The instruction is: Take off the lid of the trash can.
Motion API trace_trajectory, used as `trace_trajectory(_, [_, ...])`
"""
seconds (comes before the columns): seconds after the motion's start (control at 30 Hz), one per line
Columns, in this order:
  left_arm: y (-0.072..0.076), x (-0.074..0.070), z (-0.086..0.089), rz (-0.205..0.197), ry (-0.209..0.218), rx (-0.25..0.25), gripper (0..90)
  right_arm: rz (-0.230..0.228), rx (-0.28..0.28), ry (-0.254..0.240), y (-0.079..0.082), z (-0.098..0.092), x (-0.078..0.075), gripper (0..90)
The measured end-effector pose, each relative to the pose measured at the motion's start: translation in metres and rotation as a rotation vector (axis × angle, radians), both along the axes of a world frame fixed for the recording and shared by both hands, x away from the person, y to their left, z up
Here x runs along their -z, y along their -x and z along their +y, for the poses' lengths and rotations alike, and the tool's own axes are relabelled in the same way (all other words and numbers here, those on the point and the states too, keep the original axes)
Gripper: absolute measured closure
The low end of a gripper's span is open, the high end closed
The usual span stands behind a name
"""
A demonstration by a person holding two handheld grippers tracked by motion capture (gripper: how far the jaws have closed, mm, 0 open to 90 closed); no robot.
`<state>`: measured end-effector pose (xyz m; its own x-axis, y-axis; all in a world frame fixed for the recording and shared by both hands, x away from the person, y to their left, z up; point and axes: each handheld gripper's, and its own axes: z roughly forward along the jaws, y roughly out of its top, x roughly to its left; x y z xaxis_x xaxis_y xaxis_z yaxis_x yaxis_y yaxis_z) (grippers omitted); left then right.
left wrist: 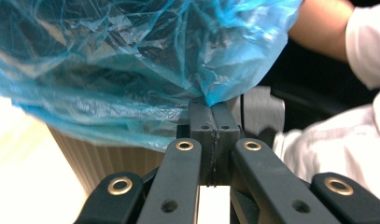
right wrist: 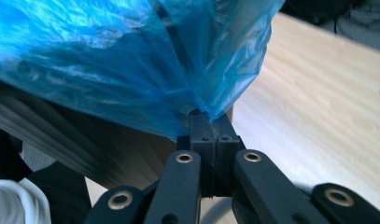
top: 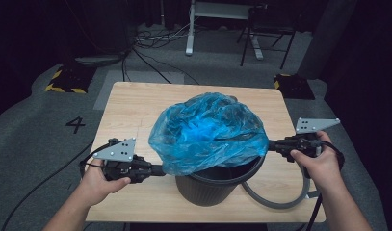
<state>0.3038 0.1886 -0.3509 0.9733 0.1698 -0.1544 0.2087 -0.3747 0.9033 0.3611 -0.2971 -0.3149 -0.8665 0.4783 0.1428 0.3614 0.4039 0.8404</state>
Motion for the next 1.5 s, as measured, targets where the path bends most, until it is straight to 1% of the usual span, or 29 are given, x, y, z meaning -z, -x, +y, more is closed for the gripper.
trace_trajectory(0.03, [0.001,0.005,-0.002,-0.002,-0.021,0.007,90.0,-0.012,-0.003,-0.007,0.001,0.0,-0.003,90.0])
trace_trajectory(0.07, [0.001,0.006,-0.003,-0.008,-0.016,0.01,90.0,-0.028,-0.007,-0.007,0.005,-0.001,-0.008,90.0])
trace_trajectory(0.1, [0.001,0.005,-0.003,-0.009,0.004,0.011,90.0,-0.025,-0.01,0.002,0.005,-0.001,-0.007,90.0])
trace_trajectory(0.17, [0.001,-0.001,-0.001,-0.023,0.061,0.015,90.0,0.003,-0.018,0.031,0.004,-0.001,-0.001,90.0])
trace_trajectory(0.2, [0.001,-0.001,-0.001,-0.023,0.061,0.015,90.0,0.022,-0.017,0.049,0.003,-0.002,0.005,90.0])
trace_trajectory(0.27, [0.002,-0.007,0.001,-0.034,0.094,0.021,90.0,0.038,-0.018,0.054,0.002,-0.003,0.01,90.0])
trace_trajectory(0.3, [0.002,-0.011,0.001,-0.039,0.106,0.03,90.0,0.071,-0.022,0.054,0.0,-0.003,0.02,90.0])
trace_trajectory(0.4, [0.003,-0.01,-0.004,-0.031,0.091,0.05,90.0,0.095,-0.038,0.041,-0.002,-0.001,0.029,90.0])
trace_trajectory(0.43, [0.003,-0.008,-0.006,-0.025,0.081,0.06,90.0,0.086,-0.041,0.042,-0.002,0.0,0.028,90.0])
trace_trajectory(0.47, [0.003,-0.005,-0.009,-0.019,0.049,0.067,90.0,0.065,-0.038,0.05,-0.001,0.0,0.026,90.0])
trace_trajectory(0.53, [0.002,0.005,-0.015,-0.008,-0.018,0.082,90.0,0.028,-0.034,0.012,0.002,-0.001,0.015,90.0])
trace_trajectory(0.57, [0.002,0.011,-0.018,-0.006,-0.034,0.089,90.0,0.014,-0.035,0.002,0.004,-0.002,0.01,90.0])
trace_trajectory(0.6, [0.001,0.015,-0.019,0.001,-0.03,0.09,90.0,0.009,-0.042,-0.003,0.005,-0.002,0.007,90.0])
trace_trajectory(0.67, [-0.001,0.015,-0.019,0.001,-0.01,0.087,90.0,0.02,-0.07,0.023,0.007,0.001,0.007,90.0])
trace_trajectory(0.73, [-0.002,0.012,-0.018,0.003,0.028,0.081,90.0,0.041,-0.088,0.057,0.008,0.005,0.013,90.0])
trace_trajectory(0.77, [-0.003,0.01,-0.017,0.0,0.037,0.08,90.0,0.048,-0.099,0.078,0.008,0.007,0.016,90.0])
trace_trajectory(0.87, [-0.001,0.002,-0.015,-0.018,0.055,0.079,90.0,0.088,-0.106,0.104,0.006,0.008,0.03,90.0])
trace_trajectory(0.9, [-0.001,0.0,-0.015,-0.028,0.05,0.081,90.0,0.104,-0.109,0.11,0.005,0.008,0.035,90.0])
trace_trajectory(0.97, [0.0,0.001,-0.019,-0.018,0.026,0.096,90.0,0.135,-0.12,0.104,0.003,0.01,0.043,90.0])
trace_trajectory(1.03, [0.0,0.008,-0.023,-0.002,0.022,0.109,90.0,0.131,-0.115,0.101,0.003,0.012,0.044,90.0])
trace_trajectory(1.1, [0.0,0.016,-0.024,0.001,-0.009,0.109,90.0,0.116,-0.115,0.095,0.004,0.015,0.042,90.0])
trace_trajectory(1.17, [-0.001,0.022,-0.023,0.013,-0.017,0.103,90.0,0.101,-0.116,0.094,0.006,0.016,0.04,90.0])
trace_trajectory(1.23, [-0.002,0.025,-0.021,0.028,0.003,0.097,90.0,0.094,-0.112,0.104,0.008,0.017,0.039,90.0])
trace_trajectory(1.3, [-0.003,0.023,-0.02,0.019,0.007,0.08,90.0,0.105,-0.114,0.14,0.006,0.017,0.043,90.0])
trace_trajectory(1.33, [-0.003,0.021,-0.019,0.01,0.0,0.077,90.0,0.107,-0.107,0.187,0.006,0.018,0.047,90.0])
trace_trajectory(1.37, [-0.003,0.02,-0.018,0.005,-0.001,0.074,90.0,0.105,-0.088,0.254,0.005,0.018,0.053,90.0])
trace_trajectory(1.4, [-0.004,0.02,-0.018,0.006,-0.004,0.071,90.0,0.118,-0.075,0.284,0.003,0.018,0.06,90.0])
trace_trajectory(1.47, [-0.005,0.023,-0.016,0.016,-0.029,0.063,90.0,0.159,-0.066,0.267,0.0,0.015,0.074,90.0])
trace_trajectory(1.5, [-0.006,0.027,-0.015,0.026,-0.037,0.059,90.0,0.164,-0.057,0.266,-0.002,0.014,0.078,90.0])
